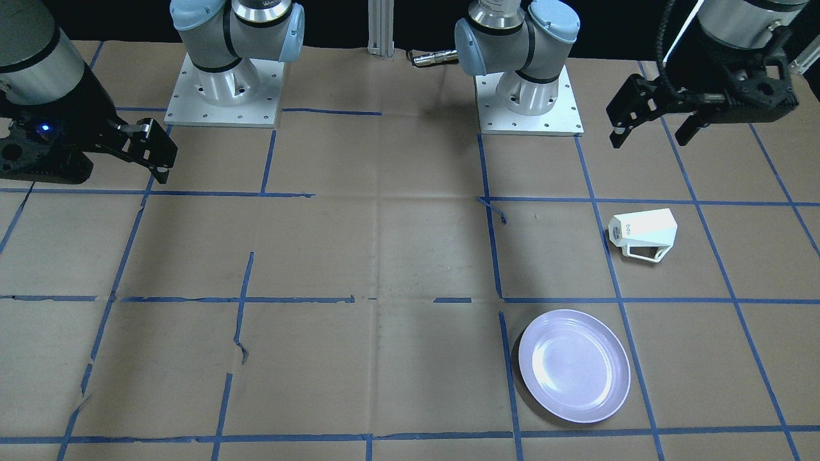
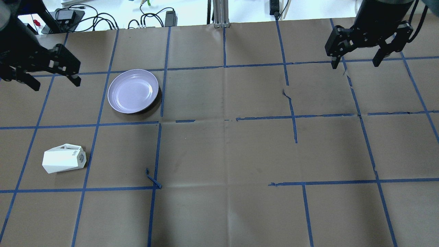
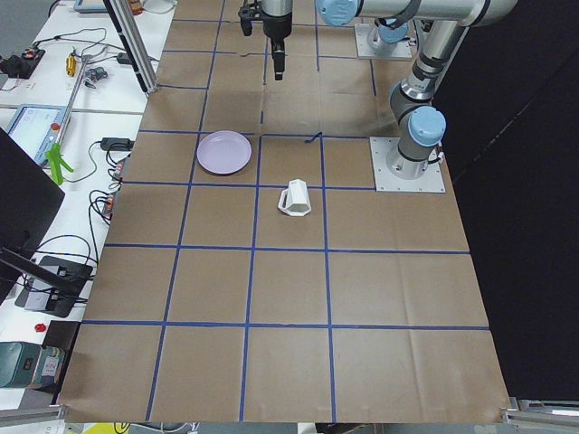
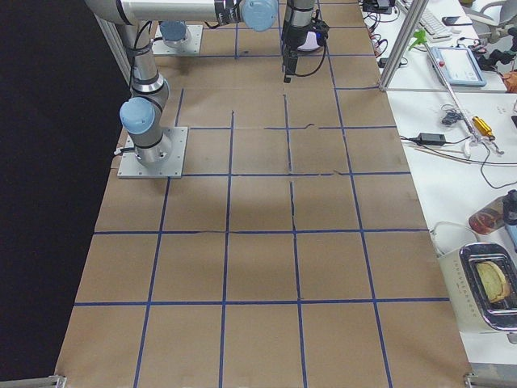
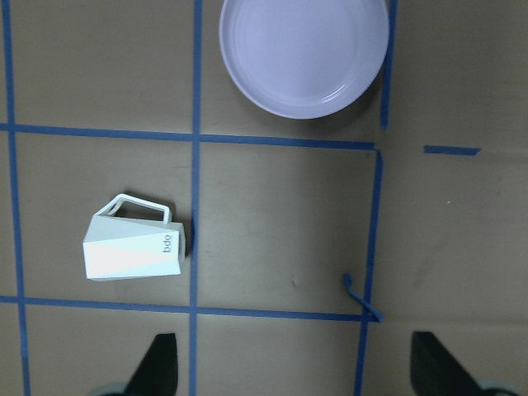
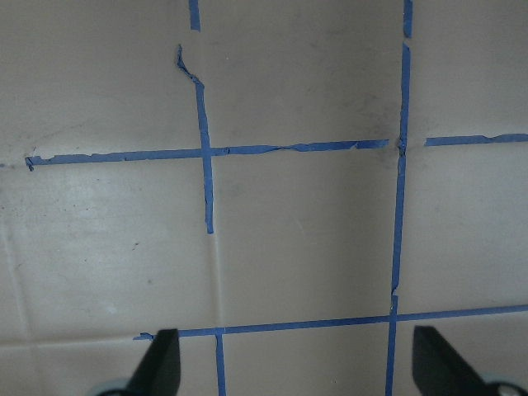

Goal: Flip cup and place on plate
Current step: 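Move the left gripper back and down toward the white cup lying sideways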

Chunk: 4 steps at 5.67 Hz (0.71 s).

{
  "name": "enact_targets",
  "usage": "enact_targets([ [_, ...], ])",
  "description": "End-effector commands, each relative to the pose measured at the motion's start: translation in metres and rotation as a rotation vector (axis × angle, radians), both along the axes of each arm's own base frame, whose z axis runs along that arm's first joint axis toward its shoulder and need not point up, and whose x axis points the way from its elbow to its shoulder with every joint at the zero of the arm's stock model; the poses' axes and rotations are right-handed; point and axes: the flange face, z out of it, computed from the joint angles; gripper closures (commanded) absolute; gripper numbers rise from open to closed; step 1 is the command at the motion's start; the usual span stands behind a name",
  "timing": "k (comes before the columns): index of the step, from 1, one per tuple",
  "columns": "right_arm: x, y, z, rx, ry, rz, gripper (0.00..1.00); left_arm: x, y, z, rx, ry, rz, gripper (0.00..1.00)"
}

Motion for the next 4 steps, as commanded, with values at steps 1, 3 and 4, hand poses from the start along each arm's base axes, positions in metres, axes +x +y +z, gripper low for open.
enact_targets([
  [1,0.0,0.0,0.0,-0.001,0.0,0.0,0.0,0.118,0.023,-0.01,0.037,0.071,-0.096,0.01],
  [3,0.0,0.0,0.0,-0.001,0.0,0.0,0.0,0.235,0.064,-0.066,-0.059,0.329,-0.098,0.01],
  [4,0.0,0.0,0.0,-0.001,0.0,0.0,0.0,0.287,0.081,-0.112,-0.068,0.45,-0.131,0.01],
])
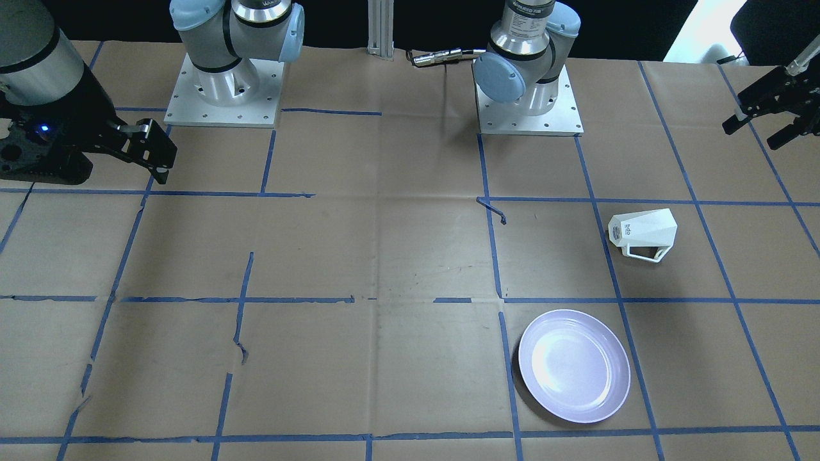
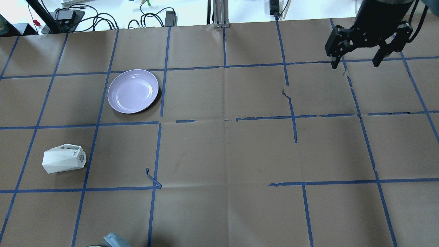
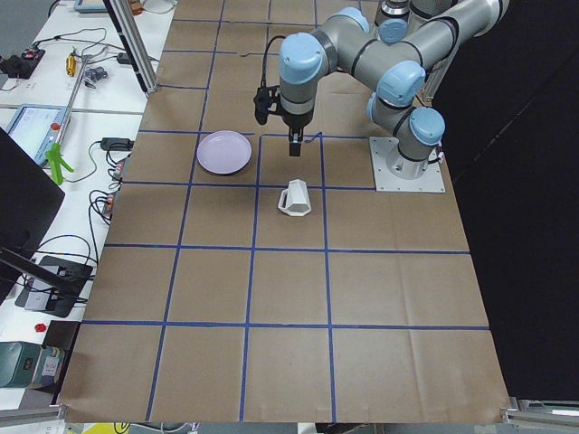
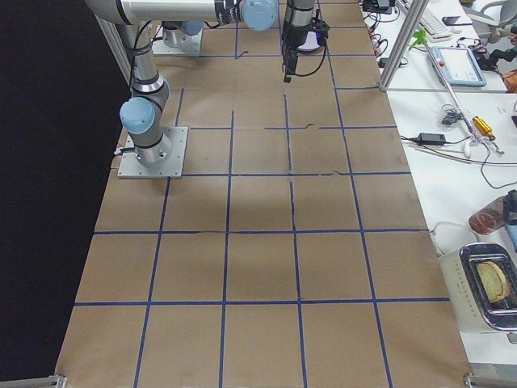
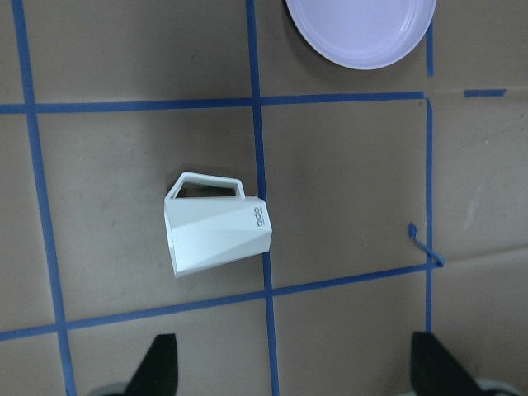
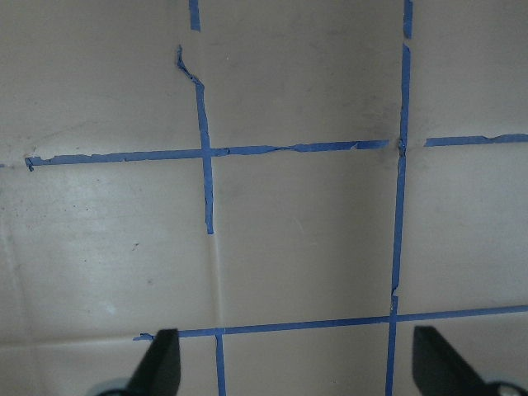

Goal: Flip cup and place on plate
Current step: 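Lower the left gripper beside the cup and approach its open end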

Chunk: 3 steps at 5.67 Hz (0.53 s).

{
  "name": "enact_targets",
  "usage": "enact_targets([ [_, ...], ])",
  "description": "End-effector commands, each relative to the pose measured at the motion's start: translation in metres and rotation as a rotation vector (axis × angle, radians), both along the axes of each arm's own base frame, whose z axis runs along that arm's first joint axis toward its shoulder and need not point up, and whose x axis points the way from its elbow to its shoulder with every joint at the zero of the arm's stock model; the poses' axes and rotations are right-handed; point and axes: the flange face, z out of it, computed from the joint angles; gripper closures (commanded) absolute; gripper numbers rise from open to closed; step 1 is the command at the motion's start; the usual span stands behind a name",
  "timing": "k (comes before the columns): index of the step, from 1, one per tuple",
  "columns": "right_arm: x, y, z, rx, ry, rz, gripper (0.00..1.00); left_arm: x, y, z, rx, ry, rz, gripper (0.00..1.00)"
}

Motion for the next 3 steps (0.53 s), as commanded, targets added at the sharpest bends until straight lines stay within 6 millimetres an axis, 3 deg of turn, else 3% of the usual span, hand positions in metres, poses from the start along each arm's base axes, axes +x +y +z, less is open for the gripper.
enact_targets([
  [1,0.0,0.0,0.0,0.002,0.0,0.0,0.0,0.09,0.034,-0.087,-0.057,0.259,-0.051,0.01],
  [3,0.0,0.0,0.0,0.0,0.0,0.0,0.0,0.143,0.049,-0.191,-0.087,0.557,-0.058,0.01],
])
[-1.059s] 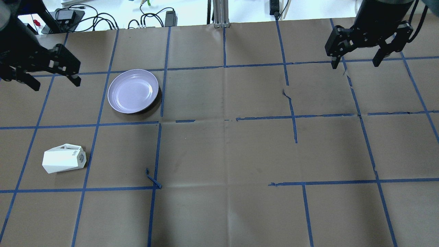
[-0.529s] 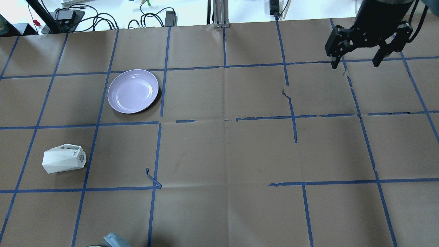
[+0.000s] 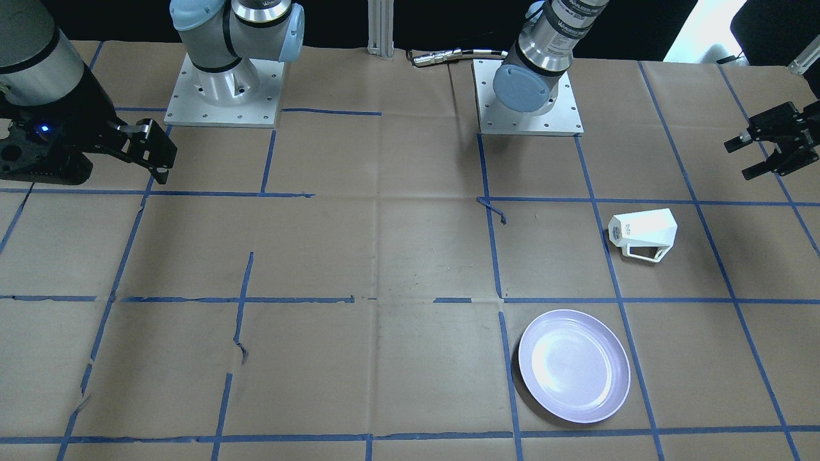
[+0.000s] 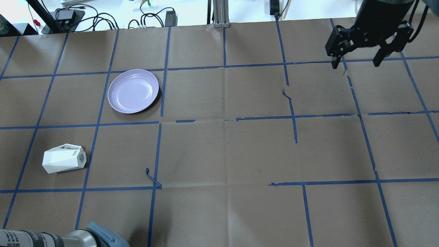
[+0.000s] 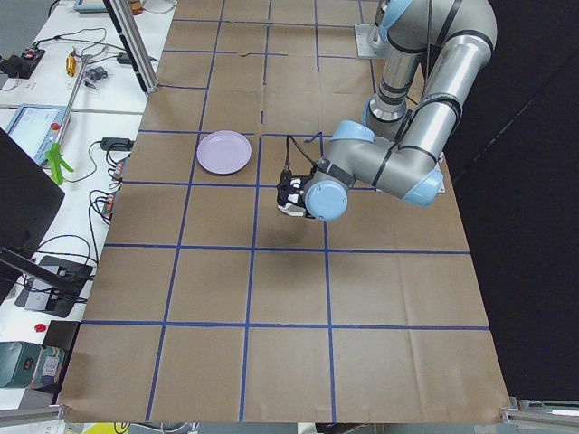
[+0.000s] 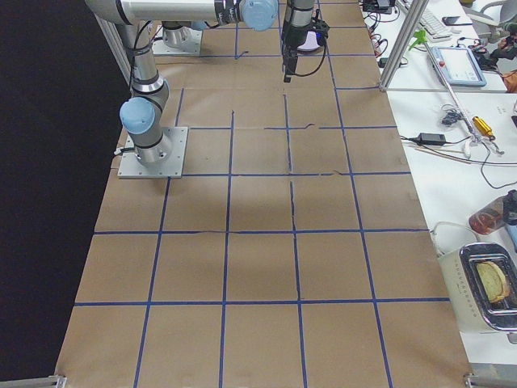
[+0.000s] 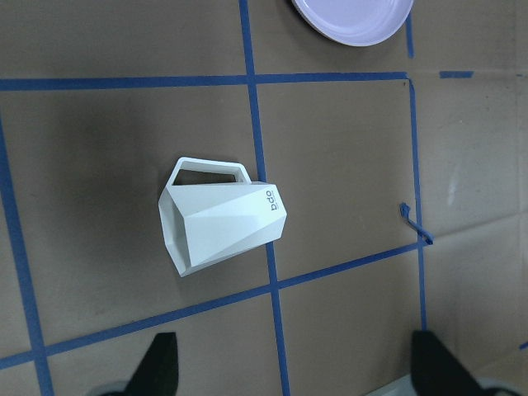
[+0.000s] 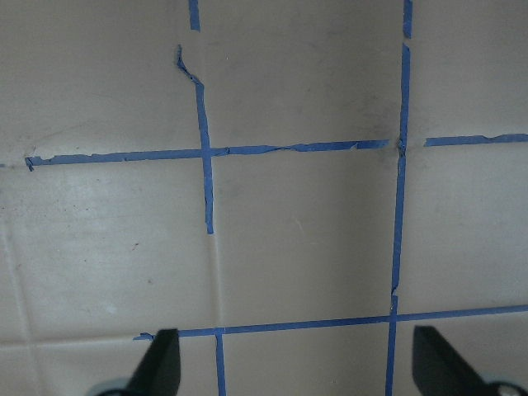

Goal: Flip cup and place on plate
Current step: 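Lower the left gripper beside the cup and approach its open end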

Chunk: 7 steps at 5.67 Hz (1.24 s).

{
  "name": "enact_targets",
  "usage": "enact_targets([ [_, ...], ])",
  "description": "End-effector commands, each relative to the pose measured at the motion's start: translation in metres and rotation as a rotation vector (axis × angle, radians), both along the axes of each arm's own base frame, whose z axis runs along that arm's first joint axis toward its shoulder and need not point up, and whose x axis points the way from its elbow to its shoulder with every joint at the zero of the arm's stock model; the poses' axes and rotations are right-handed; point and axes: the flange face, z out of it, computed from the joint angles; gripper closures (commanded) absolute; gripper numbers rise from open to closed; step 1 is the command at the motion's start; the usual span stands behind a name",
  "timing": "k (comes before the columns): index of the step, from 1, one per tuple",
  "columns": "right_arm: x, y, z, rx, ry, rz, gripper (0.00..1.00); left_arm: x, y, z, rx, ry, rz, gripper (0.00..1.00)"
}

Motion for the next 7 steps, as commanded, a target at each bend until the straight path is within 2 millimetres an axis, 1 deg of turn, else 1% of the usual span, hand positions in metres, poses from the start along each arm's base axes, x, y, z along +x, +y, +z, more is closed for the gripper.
enact_targets([
  [1,0.0,0.0,0.0,0.0,0.0,0.0,0.0,0.026,0.005,-0.088,-0.047,0.231,-0.023,0.01],
  [2,0.0,0.0,0.0,0.0,0.0,0.0,0.0,0.026,0.004,-0.115,-0.056,0.291,-0.043,0.01],
  [4,0.0,0.0,0.0,0.001,0.0,0.0,0.0,0.024,-0.003,-0.163,-0.091,0.386,-0.029,0.01],
  [5,0.0,0.0,0.0,0.001,0.0,0.0,0.0,0.022,-0.004,-0.179,-0.087,0.422,-0.018,0.01],
  [6,0.0,0.0,0.0,0.001,0.0,0.0,0.0,0.017,-0.003,-0.19,-0.065,0.473,-0.012,0.01],
  [7,0.0,0.0,0.0,0.001,0.0,0.0,0.0,0.008,-0.006,-0.19,-0.053,0.54,0.029,0.01],
])
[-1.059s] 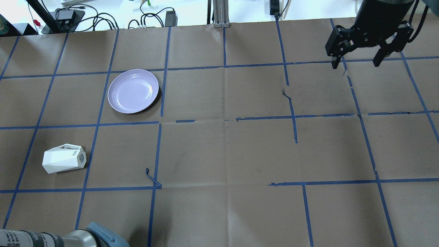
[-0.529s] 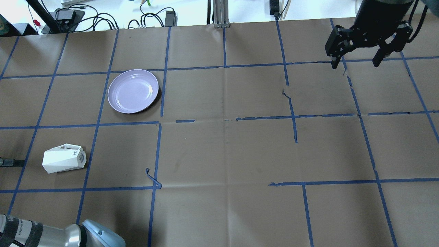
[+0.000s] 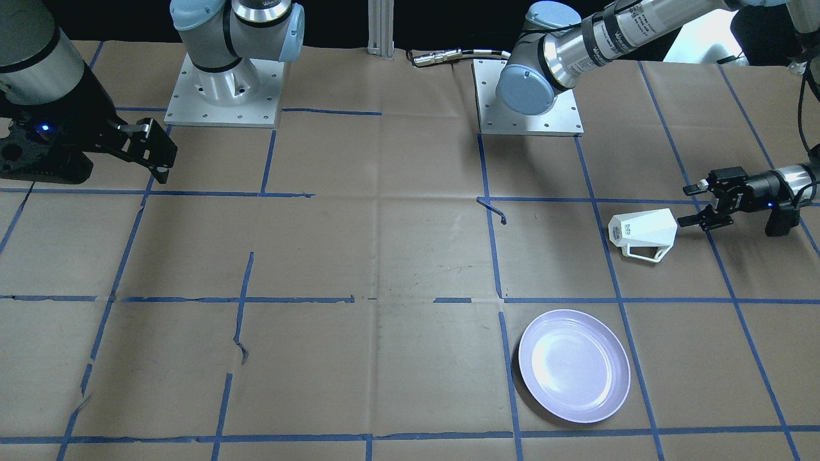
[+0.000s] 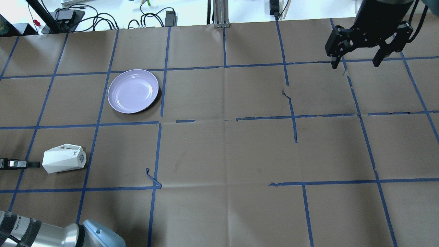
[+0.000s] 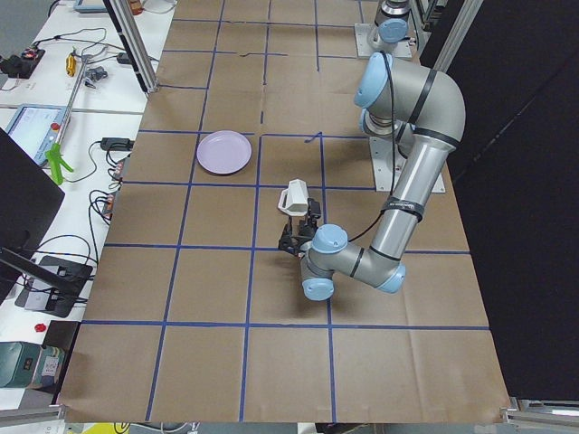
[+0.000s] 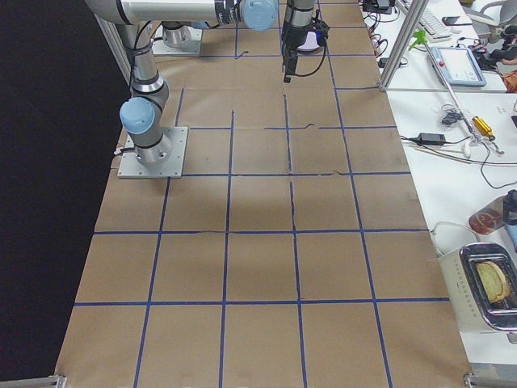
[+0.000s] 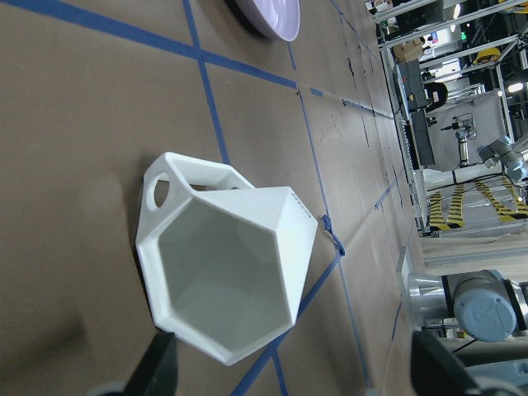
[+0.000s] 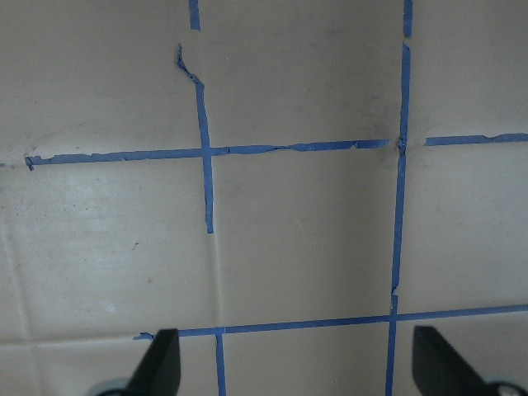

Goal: Flip cup and place on plate
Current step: 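Lower the left gripper beside the cup and approach its open end, then close the left gripper on the cup rim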

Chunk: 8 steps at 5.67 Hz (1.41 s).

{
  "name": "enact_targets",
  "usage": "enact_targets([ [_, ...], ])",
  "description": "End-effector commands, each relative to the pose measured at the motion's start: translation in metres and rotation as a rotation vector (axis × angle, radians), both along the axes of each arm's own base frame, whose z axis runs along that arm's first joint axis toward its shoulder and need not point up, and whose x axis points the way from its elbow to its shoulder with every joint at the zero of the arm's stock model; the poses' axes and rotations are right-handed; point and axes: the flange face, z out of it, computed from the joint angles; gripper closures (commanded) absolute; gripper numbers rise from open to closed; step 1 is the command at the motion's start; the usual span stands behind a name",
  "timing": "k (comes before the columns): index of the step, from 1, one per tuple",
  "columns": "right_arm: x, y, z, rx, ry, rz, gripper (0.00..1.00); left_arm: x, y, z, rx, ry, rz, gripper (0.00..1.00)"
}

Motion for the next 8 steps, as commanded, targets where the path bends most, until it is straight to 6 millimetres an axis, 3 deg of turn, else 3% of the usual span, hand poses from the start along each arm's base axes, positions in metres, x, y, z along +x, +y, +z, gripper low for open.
enact_targets([
  [1,0.0,0.0,0.0,-0.002,0.0,0.0,0.0,-0.01,-0.003,-0.005,0.025,0.076,0.03,0.01],
  [3,0.0,0.0,0.0,-0.002,0.0,0.0,0.0,-0.016,-0.004,-0.02,0.047,0.151,0.068,0.01],
  [6,0.0,0.0,0.0,0.0,0.0,0.0,0.0,-0.033,-0.02,-0.018,0.064,0.196,0.103,0.02],
  [7,0.0,0.0,0.0,-0.002,0.0,0.0,0.0,-0.033,-0.02,-0.019,0.065,0.198,0.103,0.09],
  [8,0.0,0.0,0.0,0.0,0.0,0.0,0.0,-0.033,-0.02,-0.02,0.067,0.198,0.1,0.39],
])
